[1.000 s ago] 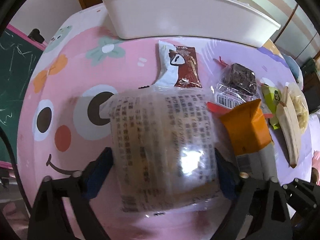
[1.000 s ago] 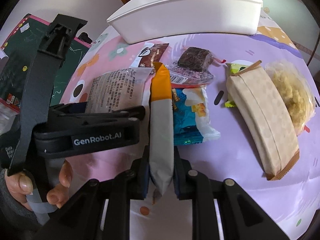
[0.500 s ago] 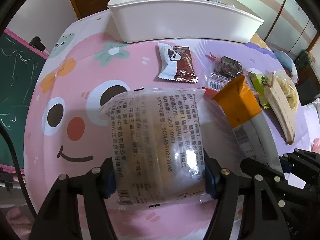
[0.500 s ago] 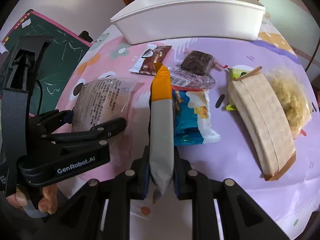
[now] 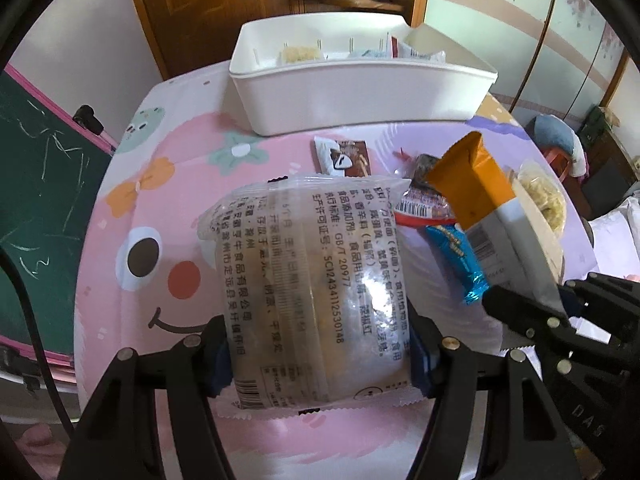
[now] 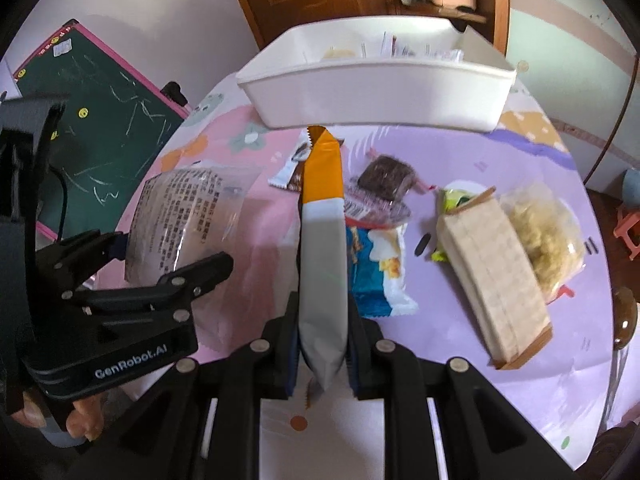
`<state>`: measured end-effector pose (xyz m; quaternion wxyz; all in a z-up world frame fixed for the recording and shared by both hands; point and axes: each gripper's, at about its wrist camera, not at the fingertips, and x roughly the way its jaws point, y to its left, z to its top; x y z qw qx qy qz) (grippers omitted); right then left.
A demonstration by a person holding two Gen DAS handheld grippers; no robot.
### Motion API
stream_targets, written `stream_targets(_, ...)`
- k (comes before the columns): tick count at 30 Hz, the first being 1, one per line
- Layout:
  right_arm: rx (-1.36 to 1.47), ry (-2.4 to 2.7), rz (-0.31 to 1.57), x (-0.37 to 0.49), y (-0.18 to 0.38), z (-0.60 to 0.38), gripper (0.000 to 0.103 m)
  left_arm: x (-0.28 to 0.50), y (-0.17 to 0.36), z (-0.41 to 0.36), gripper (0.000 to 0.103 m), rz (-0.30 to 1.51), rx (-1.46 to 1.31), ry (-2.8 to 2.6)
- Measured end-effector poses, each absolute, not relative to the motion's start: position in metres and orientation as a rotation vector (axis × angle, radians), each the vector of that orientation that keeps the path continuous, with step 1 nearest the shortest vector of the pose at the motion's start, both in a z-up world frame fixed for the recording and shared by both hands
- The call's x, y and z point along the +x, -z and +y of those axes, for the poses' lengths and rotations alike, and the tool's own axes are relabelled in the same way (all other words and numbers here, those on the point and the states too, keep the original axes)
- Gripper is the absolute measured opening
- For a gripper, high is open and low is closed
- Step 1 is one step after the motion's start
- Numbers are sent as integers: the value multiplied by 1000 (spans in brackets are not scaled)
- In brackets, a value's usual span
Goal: Organize snacks
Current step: 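Carry both packs over the white bin and open both grippers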
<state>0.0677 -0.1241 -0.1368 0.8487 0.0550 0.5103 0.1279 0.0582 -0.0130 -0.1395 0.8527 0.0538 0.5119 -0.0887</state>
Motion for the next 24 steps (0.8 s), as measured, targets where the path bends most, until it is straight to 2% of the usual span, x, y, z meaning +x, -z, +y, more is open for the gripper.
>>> stream_targets(14, 115, -194, 945, 89, 89, -141, 18, 79, 101, -6, 67, 986, 155, 154)
stream_targets(24, 68, -124, 820, 134, 33, -162, 18, 132, 33, -3, 67, 842, 197, 121)
